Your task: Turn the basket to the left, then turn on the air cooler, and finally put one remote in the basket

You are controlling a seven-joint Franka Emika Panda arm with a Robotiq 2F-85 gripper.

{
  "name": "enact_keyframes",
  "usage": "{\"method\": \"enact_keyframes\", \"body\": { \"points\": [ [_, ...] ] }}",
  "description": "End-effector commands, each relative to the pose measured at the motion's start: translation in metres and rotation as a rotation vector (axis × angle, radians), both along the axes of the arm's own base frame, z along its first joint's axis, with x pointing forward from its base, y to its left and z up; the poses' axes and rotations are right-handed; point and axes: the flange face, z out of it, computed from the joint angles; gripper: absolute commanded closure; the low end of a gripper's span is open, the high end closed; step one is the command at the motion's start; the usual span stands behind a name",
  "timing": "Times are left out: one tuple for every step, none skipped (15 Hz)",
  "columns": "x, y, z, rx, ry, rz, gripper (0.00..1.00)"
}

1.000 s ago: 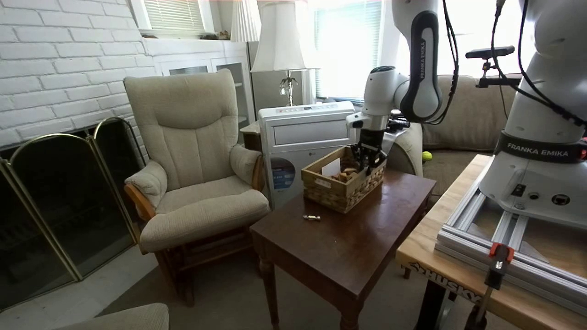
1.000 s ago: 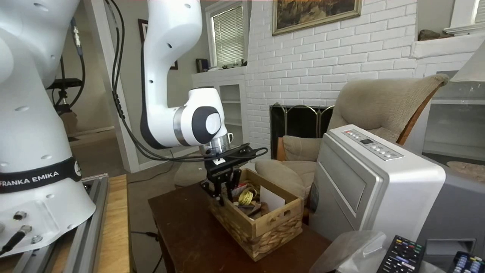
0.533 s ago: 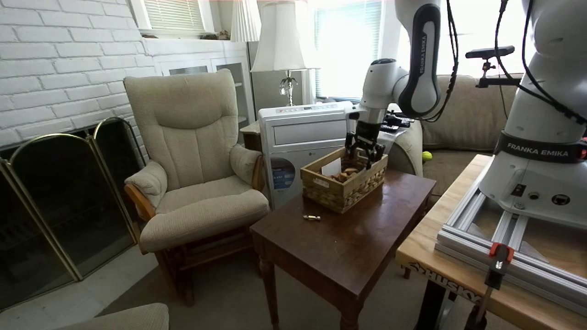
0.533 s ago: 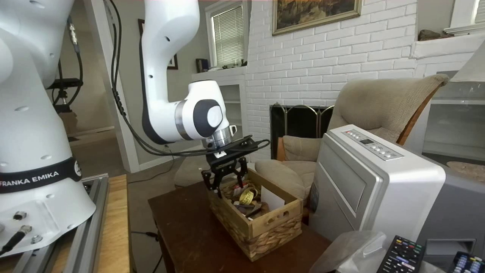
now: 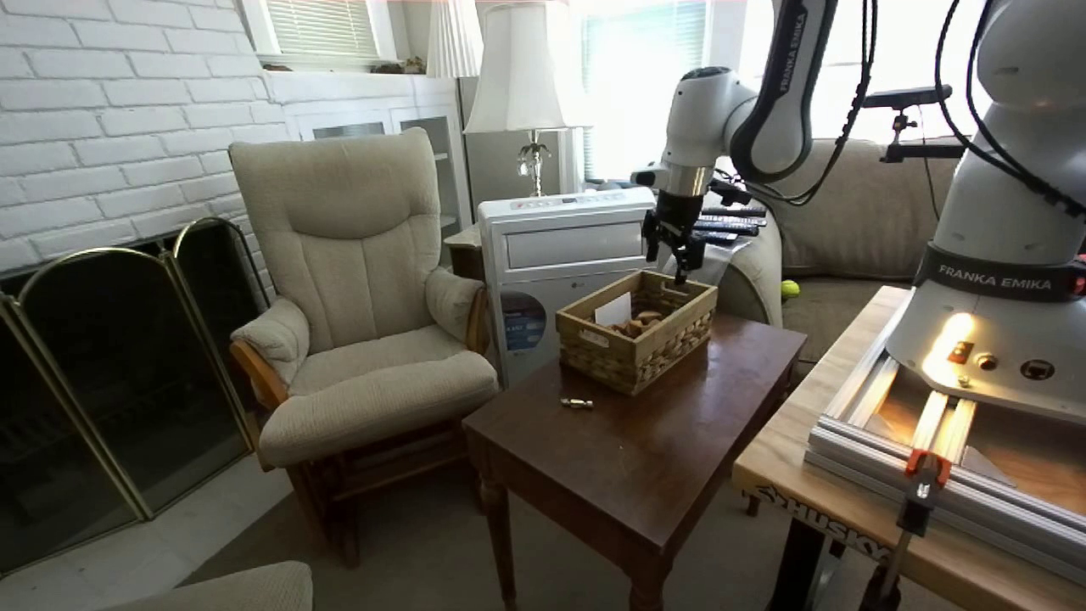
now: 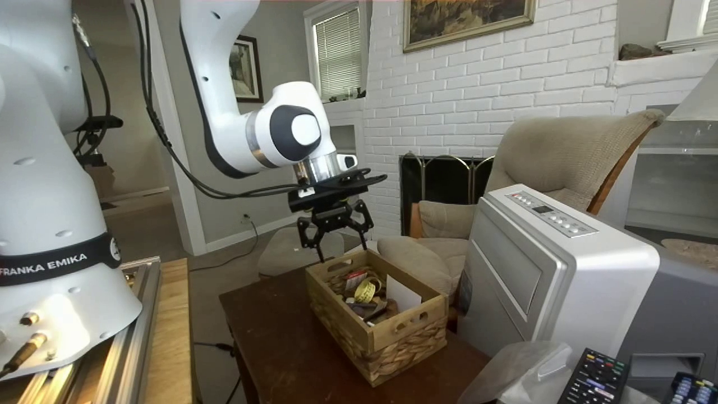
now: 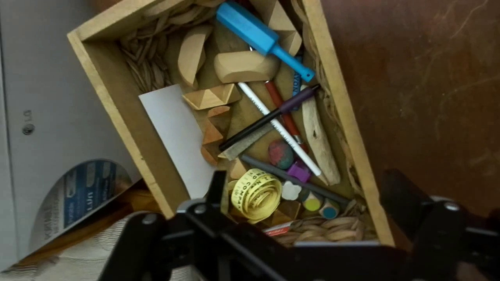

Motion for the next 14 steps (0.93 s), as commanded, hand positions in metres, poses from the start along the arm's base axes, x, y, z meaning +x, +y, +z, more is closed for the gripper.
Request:
{"method": "enact_keyframes", "body": {
  "points": [
    [0.014, 0.014, 0.029, 0.041, -0.023, -0.194, 0.00],
    [0.025, 0.023, 0.034, 0.064, -0.027, -0.245, 0.00],
    [0.036, 0.029, 0.040, 0.088, -0.033, -0.297, 0.00],
    [0.049, 0.037, 0.047, 0.118, -0.038, -0.347, 0.00],
    [0.062, 0.043, 0.056, 0.143, -0.041, -0.397, 0.00],
    [0.075, 0.047, 0.066, 0.170, -0.050, -0.447, 0.00],
    [0.088, 0.049, 0.076, 0.195, -0.058, -0.495, 0.00],
    [0.101, 0.049, 0.087, 0.218, -0.070, -0.541, 0.00],
    [0.112, 0.046, 0.097, 0.239, -0.085, -0.587, 0.00],
    [0.123, 0.044, 0.105, 0.260, -0.101, -0.635, 0.25],
    [0.134, 0.039, 0.112, 0.280, -0.125, -0.682, 0.26],
    [0.143, 0.034, 0.120, 0.297, -0.152, -0.728, 0.34],
    [0.151, 0.028, 0.127, 0.311, -0.177, -0.774, 0.41],
    [0.159, 0.021, 0.132, 0.323, -0.203, -0.819, 0.50]
  ]
}}
